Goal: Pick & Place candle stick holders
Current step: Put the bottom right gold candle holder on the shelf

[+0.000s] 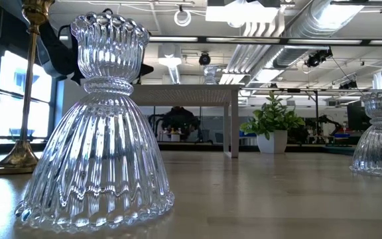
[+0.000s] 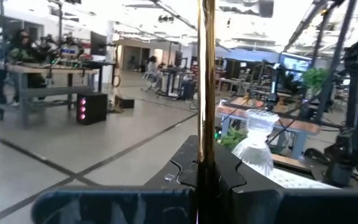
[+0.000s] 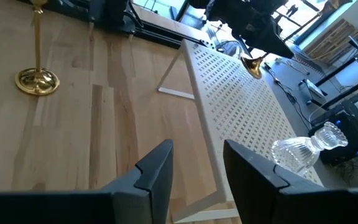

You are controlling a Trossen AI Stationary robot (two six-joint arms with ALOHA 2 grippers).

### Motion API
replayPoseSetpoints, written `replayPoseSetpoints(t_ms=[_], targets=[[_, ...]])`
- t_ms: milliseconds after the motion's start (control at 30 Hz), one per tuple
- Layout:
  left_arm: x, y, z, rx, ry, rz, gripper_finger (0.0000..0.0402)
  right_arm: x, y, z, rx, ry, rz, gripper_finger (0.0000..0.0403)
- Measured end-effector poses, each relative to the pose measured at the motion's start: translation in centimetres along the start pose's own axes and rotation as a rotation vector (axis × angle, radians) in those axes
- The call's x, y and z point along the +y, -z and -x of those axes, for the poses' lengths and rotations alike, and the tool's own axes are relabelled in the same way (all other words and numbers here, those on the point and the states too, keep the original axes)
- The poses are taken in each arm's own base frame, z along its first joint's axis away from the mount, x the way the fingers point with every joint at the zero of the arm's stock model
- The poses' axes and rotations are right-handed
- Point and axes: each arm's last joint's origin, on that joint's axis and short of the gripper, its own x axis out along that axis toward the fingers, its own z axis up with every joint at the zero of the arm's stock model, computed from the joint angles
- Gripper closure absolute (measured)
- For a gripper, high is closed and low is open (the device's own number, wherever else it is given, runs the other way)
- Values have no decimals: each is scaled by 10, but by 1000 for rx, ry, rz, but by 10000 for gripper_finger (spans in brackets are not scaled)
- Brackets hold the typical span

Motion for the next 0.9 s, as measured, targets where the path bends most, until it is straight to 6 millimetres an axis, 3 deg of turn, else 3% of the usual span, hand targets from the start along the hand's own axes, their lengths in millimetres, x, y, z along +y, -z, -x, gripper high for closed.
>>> replayPoseSetpoints(t_ms=[900], targets=[[9,16,-11,59,10,24,399,1,1,0,9,-17,4,269]])
